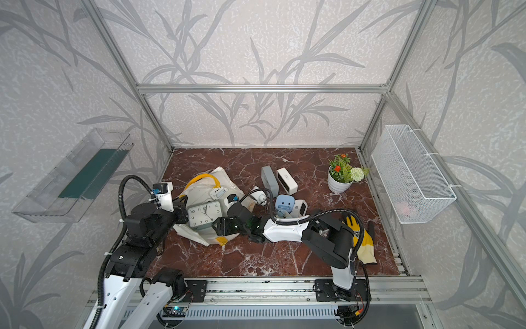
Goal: Take the alarm clock out of the canvas bag
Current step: Place the alarm at the center of the board, then pick up the alarm from the canvas bag.
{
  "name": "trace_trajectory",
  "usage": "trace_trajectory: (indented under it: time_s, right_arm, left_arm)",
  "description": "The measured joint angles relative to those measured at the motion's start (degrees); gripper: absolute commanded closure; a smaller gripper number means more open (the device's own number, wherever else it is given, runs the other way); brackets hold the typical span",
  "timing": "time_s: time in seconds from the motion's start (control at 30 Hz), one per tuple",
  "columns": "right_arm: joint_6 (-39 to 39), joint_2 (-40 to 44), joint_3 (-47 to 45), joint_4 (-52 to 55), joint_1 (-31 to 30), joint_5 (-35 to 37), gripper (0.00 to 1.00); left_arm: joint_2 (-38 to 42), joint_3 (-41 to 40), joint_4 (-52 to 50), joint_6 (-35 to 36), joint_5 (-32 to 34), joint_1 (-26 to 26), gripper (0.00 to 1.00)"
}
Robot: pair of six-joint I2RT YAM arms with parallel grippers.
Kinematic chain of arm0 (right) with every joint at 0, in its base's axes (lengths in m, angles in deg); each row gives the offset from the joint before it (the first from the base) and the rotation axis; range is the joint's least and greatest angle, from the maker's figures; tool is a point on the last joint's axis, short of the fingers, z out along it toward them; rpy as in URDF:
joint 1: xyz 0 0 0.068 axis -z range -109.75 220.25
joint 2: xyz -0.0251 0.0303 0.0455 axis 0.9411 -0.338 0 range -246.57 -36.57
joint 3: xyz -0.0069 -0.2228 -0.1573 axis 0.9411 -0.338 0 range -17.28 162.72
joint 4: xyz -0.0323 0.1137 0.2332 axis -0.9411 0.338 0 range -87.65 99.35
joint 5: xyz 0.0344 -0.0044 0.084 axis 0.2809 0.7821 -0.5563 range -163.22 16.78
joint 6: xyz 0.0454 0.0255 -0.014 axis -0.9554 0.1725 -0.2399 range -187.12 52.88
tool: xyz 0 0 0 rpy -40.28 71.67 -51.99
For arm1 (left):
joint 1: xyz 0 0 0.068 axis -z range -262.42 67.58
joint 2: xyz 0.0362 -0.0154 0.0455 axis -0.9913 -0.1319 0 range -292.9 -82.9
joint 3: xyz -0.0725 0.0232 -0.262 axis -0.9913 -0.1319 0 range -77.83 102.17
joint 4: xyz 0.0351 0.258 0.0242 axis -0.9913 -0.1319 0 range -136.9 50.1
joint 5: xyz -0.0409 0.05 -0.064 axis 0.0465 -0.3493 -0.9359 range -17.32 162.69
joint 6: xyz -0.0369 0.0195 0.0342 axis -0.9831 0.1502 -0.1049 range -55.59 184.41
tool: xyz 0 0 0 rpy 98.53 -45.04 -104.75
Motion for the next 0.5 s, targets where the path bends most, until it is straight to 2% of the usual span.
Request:
trace_trajectory:
  time_s: [0.27, 0.5]
  right_arm:
    - [-1.3, -0.5, 0.4, 0.0, -0.2, 2.3, 0.33]
    - [0.7, -0.4, 0.1, 0.4, -0.2, 3.6, 0.34]
  left_arm:
    - [-2.3, 0.8, 0.8, -1.8, -1.2, 0.0, 1.0]
    - [-3.4, 1.1, 2.1, -2.8, -3.0, 0.0, 1.0]
